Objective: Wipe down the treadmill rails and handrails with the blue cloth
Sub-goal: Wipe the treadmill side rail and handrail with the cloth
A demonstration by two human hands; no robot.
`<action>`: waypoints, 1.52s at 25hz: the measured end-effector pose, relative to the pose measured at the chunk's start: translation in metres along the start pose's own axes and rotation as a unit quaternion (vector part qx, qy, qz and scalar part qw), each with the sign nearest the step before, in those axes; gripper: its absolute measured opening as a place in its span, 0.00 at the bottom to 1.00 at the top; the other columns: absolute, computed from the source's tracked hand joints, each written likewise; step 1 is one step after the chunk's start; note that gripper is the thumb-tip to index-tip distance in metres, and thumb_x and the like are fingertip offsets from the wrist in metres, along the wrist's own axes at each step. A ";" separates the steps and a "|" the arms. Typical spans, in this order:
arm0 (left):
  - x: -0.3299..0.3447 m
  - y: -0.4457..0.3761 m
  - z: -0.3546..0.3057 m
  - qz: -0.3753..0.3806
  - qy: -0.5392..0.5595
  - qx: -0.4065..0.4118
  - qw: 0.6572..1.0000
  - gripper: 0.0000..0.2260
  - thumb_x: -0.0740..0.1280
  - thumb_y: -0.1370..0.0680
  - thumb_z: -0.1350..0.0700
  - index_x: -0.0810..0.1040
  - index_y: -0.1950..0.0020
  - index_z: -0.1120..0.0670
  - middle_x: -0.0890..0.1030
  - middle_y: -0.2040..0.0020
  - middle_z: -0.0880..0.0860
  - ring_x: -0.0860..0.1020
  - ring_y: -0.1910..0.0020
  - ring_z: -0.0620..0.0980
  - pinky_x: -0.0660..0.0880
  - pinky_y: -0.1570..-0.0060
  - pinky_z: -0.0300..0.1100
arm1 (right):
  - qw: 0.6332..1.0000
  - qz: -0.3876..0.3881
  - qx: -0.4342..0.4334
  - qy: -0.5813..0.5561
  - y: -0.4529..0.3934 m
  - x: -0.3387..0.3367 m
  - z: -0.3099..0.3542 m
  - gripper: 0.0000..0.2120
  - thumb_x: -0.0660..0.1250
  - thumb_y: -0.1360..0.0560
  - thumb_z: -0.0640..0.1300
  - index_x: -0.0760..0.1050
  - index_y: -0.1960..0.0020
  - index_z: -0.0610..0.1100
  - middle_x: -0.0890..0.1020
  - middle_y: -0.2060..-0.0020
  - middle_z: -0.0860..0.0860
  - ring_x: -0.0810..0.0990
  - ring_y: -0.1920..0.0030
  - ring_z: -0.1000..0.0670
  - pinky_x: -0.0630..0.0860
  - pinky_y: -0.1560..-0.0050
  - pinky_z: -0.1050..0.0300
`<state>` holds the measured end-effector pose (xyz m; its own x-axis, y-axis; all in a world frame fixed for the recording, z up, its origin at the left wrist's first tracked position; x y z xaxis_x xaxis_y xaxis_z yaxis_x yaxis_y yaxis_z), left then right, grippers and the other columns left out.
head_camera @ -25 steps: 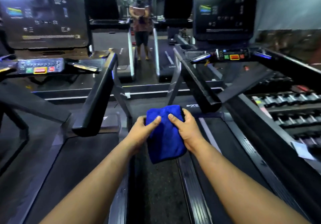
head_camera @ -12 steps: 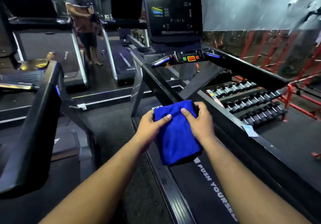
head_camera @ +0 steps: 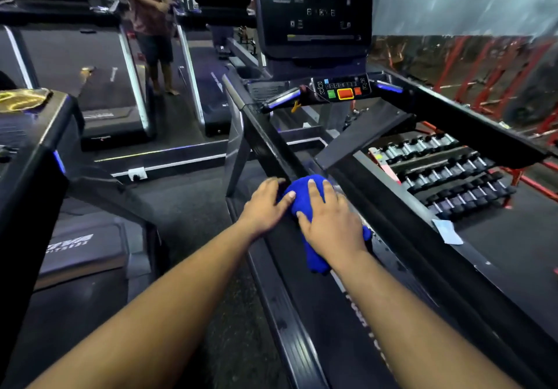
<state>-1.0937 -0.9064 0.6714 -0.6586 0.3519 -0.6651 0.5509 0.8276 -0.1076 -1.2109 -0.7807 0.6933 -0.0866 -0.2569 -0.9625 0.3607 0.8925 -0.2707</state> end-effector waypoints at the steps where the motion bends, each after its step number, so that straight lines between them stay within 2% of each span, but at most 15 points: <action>1: -0.005 -0.011 0.005 0.001 -0.013 0.030 0.999 0.29 0.57 0.22 0.39 0.69 0.26 0.53 0.68 0.24 0.55 0.66 0.25 0.53 0.65 0.27 0.52 | 1.000 0.012 -0.003 0.005 -0.016 -0.003 0.005 0.36 0.60 0.22 0.60 0.52 0.20 0.47 0.61 0.24 0.43 0.70 0.33 0.38 0.77 0.44 0.41; 5: -0.030 -0.056 0.005 0.015 -0.096 0.114 0.989 0.28 0.54 0.20 0.42 0.66 0.23 0.54 0.62 0.21 0.54 0.60 0.22 0.52 0.60 0.25 0.57 | 0.993 0.114 -0.010 0.015 -0.071 -0.015 0.030 0.38 0.58 0.20 0.61 0.46 0.20 0.44 0.56 0.22 0.40 0.67 0.30 0.35 0.71 0.38 0.39; 7: -0.029 -0.065 0.005 0.055 -0.129 0.146 0.979 0.23 0.56 0.17 0.45 0.65 0.22 0.51 0.60 0.20 0.51 0.56 0.20 0.50 0.56 0.25 0.62 | 0.992 0.099 -0.036 0.076 -0.045 -0.012 0.025 0.40 0.60 0.22 0.61 0.45 0.20 0.46 0.53 0.21 0.42 0.63 0.27 0.36 0.71 0.41 0.38; 10: -0.026 -0.068 0.012 0.098 -0.162 0.223 0.956 0.22 0.56 0.15 0.48 0.61 0.21 0.49 0.57 0.19 0.48 0.51 0.20 0.47 0.49 0.25 0.65 | 0.973 0.020 -0.091 0.210 0.017 -0.007 0.014 0.36 0.62 0.22 0.56 0.52 0.20 0.48 0.55 0.20 0.46 0.63 0.26 0.37 0.72 0.48 0.41; 14: -0.030 -0.075 0.029 0.052 -0.137 0.263 0.953 0.24 0.56 0.15 0.50 0.56 0.19 0.50 0.52 0.18 0.48 0.50 0.20 0.47 0.46 0.25 0.64 | 0.952 0.054 -0.117 0.276 -0.033 -0.002 0.045 0.30 0.54 0.20 0.47 0.51 0.20 0.46 0.49 0.19 0.48 0.55 0.23 0.35 0.69 0.43 0.34; 18: -0.033 -0.085 0.051 0.048 -0.132 0.261 0.955 0.25 0.57 0.16 0.51 0.55 0.19 0.50 0.51 0.18 0.49 0.49 0.19 0.47 0.47 0.25 0.67 | 0.903 0.146 -0.133 0.381 -0.025 0.010 0.064 0.31 0.49 0.19 0.47 0.41 0.19 0.43 0.38 0.20 0.47 0.38 0.22 0.34 0.57 0.33 0.24; 20: -0.036 -0.087 0.058 0.057 -0.146 0.291 0.944 0.27 0.57 0.16 0.50 0.53 0.19 0.50 0.50 0.18 0.49 0.48 0.19 0.48 0.46 0.25 0.66 | 0.882 0.182 -0.161 0.404 0.005 0.004 0.043 0.33 0.51 0.18 0.50 0.38 0.20 0.46 0.35 0.21 0.49 0.31 0.23 0.37 0.48 0.35 0.18; 21: -0.035 -0.087 0.061 0.055 -0.151 0.301 0.940 0.27 0.57 0.16 0.49 0.52 0.19 0.50 0.49 0.18 0.49 0.48 0.19 0.48 0.45 0.25 0.66 | 0.891 0.174 -0.154 0.390 0.011 -0.002 0.036 0.34 0.53 0.18 0.53 0.39 0.20 0.48 0.35 0.21 0.50 0.30 0.23 0.39 0.45 0.39 0.14; 24: -0.033 -0.090 0.067 0.040 -0.154 0.293 0.943 0.27 0.56 0.16 0.47 0.52 0.19 0.49 0.47 0.18 0.50 0.48 0.19 0.49 0.44 0.26 0.66 | 0.922 0.154 -0.077 0.346 -0.019 0.002 0.050 0.33 0.55 0.19 0.53 0.43 0.20 0.52 0.33 0.21 0.53 0.33 0.23 0.35 0.52 0.42 0.13; 26: -0.035 -0.095 0.070 0.037 -0.160 0.282 0.945 0.27 0.56 0.16 0.47 0.51 0.19 0.48 0.47 0.18 0.50 0.48 0.19 0.49 0.45 0.26 0.67 | 0.919 0.147 -0.043 0.364 -0.043 0.019 0.074 0.32 0.53 0.19 0.49 0.43 0.19 0.49 0.34 0.21 0.50 0.35 0.24 0.29 0.60 0.43 0.17; 28: -0.038 -0.100 0.068 0.045 -0.169 0.290 0.941 0.28 0.56 0.16 0.46 0.51 0.18 0.49 0.48 0.18 0.50 0.47 0.19 0.48 0.45 0.26 0.68 | 0.903 0.163 -0.037 0.397 -0.044 0.022 0.085 0.33 0.53 0.18 0.55 0.43 0.19 0.47 0.35 0.21 0.48 0.34 0.25 0.28 0.59 0.42 0.17; 31: -0.039 -0.102 0.063 0.052 -0.173 0.302 0.936 0.28 0.56 0.16 0.45 0.50 0.18 0.49 0.47 0.18 0.50 0.46 0.19 0.48 0.43 0.26 0.68 | 0.843 0.250 -0.147 0.453 -0.005 0.012 0.066 0.38 0.48 0.20 0.66 0.38 0.20 0.48 0.36 0.20 0.49 0.28 0.25 0.36 0.45 0.39 0.14; 33: -0.038 -0.102 0.066 0.056 -0.174 0.301 0.936 0.29 0.55 0.16 0.45 0.49 0.18 0.49 0.46 0.18 0.49 0.46 0.19 0.48 0.42 0.26 0.68 | 0.808 0.279 -0.225 0.468 0.014 0.001 0.052 0.32 0.47 0.17 0.59 0.39 0.19 0.47 0.38 0.20 0.49 0.29 0.24 0.39 0.37 0.40 0.14; 35: -0.037 -0.100 0.066 0.047 -0.173 0.298 0.938 0.29 0.54 0.16 0.44 0.48 0.18 0.49 0.46 0.18 0.49 0.46 0.19 0.48 0.42 0.27 0.68 | 0.824 0.255 -0.233 0.450 -0.006 0.000 0.056 0.28 0.47 0.16 0.50 0.44 0.19 0.46 0.39 0.20 0.47 0.31 0.23 0.39 0.41 0.40 0.13; 38: -0.041 -0.104 0.064 0.043 -0.157 0.281 0.946 0.28 0.54 0.16 0.46 0.49 0.18 0.49 0.46 0.18 0.49 0.46 0.19 0.47 0.43 0.27 0.68 | 0.875 0.202 -0.156 0.411 -0.046 0.014 0.079 0.28 0.50 0.17 0.47 0.46 0.19 0.46 0.38 0.20 0.49 0.31 0.23 0.39 0.52 0.40 0.16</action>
<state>-1.0910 -1.0348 0.6620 -0.4623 0.1872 -0.8667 0.8395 0.4072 -0.3598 -1.1558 -0.8544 0.6934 -0.6955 0.3416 -0.6321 0.2561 0.9398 0.2261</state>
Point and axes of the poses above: each hand's wrist, its own y-axis away from the middle knuckle, its own x-axis out of the palm, z = x × y, the point moved 2 cm from there along -y, towards the middle knuckle
